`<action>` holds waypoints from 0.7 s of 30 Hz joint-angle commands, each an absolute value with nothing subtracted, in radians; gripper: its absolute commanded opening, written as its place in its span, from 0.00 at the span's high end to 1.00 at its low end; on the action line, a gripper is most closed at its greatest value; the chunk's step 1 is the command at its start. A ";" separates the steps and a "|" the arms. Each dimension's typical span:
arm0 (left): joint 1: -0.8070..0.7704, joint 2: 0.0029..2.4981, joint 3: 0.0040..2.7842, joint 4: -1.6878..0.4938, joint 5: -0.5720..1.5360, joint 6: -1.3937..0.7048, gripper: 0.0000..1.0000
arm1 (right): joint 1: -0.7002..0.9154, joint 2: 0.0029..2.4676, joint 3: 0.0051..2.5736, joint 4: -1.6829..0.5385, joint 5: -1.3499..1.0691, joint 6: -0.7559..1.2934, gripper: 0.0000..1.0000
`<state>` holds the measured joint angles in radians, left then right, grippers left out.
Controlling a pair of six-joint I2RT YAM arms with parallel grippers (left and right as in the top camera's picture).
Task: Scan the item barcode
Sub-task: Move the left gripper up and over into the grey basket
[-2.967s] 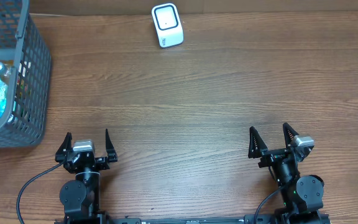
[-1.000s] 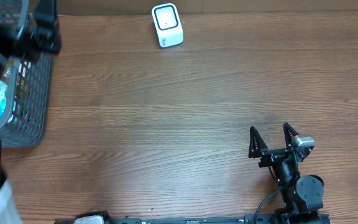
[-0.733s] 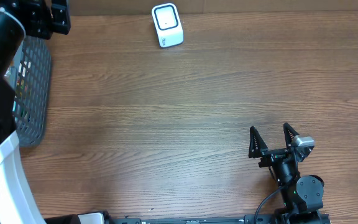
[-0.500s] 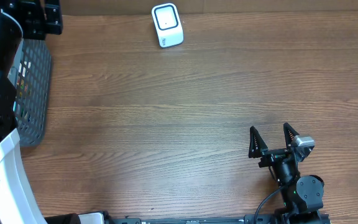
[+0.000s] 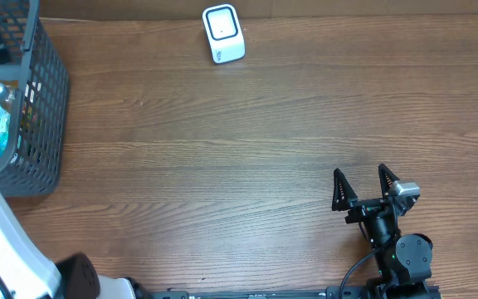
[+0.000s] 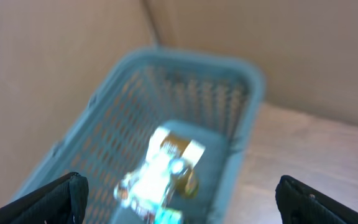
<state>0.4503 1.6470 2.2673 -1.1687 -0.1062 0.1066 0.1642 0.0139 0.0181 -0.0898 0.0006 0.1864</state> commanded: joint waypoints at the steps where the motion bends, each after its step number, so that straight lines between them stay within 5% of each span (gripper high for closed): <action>1: 0.538 1.693 2.277 -1.198 0.021 0.073 0.00 | 0.163 0.003 0.008 -0.084 0.005 0.187 0.00; 21: 0.685 1.983 2.277 -1.238 0.159 0.084 0.00 | 0.163 0.003 0.008 -0.084 0.005 0.186 0.00</action>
